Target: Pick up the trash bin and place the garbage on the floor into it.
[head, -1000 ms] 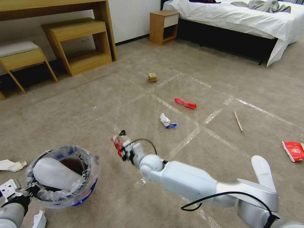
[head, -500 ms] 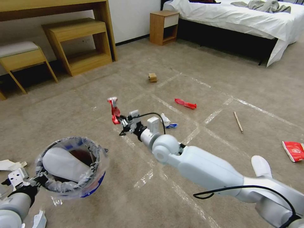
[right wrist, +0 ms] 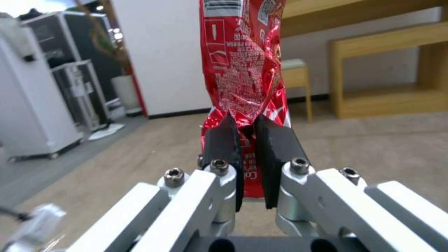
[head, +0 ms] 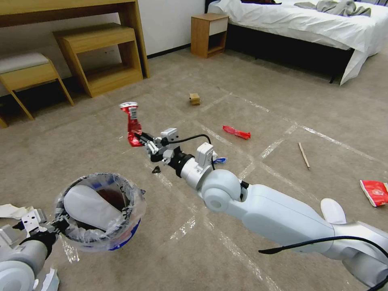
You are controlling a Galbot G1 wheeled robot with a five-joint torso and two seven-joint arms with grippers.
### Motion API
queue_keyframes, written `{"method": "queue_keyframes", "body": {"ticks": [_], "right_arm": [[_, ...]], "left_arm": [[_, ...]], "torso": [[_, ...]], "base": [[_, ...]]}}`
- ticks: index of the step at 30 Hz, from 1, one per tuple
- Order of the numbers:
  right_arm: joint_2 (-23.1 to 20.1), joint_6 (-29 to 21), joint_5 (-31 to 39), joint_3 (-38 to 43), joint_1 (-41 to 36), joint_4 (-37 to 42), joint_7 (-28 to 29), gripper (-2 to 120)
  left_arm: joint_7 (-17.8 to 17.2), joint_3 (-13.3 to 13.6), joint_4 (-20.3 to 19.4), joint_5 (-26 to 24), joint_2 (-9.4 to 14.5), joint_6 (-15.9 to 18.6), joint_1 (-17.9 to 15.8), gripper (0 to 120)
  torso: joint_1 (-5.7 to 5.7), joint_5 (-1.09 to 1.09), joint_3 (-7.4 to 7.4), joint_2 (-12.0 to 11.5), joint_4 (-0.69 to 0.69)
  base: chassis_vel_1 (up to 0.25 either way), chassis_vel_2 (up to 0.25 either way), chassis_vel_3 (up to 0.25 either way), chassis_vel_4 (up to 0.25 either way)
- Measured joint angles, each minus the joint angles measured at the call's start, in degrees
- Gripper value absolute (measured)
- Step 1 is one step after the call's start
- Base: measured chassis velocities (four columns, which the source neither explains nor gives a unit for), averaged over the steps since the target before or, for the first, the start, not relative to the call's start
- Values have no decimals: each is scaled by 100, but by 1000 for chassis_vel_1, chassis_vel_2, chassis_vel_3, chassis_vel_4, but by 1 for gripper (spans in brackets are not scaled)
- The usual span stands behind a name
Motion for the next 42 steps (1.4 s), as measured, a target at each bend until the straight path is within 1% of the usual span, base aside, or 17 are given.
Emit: {"method": "queue_keyframes", "body": {"ticks": [4, 8, 11, 12, 15, 20, 27, 42], "right_arm": [[57, 0, -17, -413, 245, 71, 31, 7], [68, 0, -17, -531, 298, 79, 38, 7], [113, -3, -26, -927, 403, 83, 65, 7], [113, -3, -26, -927, 403, 83, 65, 7], [232, -5, -110, -1348, 462, -39, 80, 7], [385, 4, -186, -1619, 504, -199, 87, 7], [596, 35, -264, -1832, 501, -362, 93, 7], [823, 119, -454, -2004, 407, -655, 104, 7]], "left_arm": [[-6, 0, -7, -5, 8, 2, -5, 1], [-6, -1, -10, -6, 8, 2, -5, 1], [-6, -15, -24, -11, -5, 3, -9, 1], [-6, -15, -24, -11, -5, 3, -9, 1], [-8, -26, -50, -15, -32, 2, -10, 1], [-9, -48, -68, -16, -56, 3, 22, 1], [-7, -75, -104, -13, -63, 0, 76, 1], [3, -91, -149, -15, -106, -18, 114, 1]], "torso": [[0, 0, 0, 0, 1], [0, 0, 0, 0, 0], [0, 0, 0, 0, 0], [0, 0, 0, 0, 0], [0, 0, 0, 0, 0], [0, -1, 0, 0, 0], [0, 0, 0, 0, 0], [0, 1, 0, 0, 0]], "base": [[0, 0, 0, 0], [0, 0, 0, 0], [0, 0, 0, 0], [0, 0, 0, 0], [0, 0, 0, 0], [0, 0, 0, 0], [0, 0, 0, 0], [0, 0, 0, 0]]}}
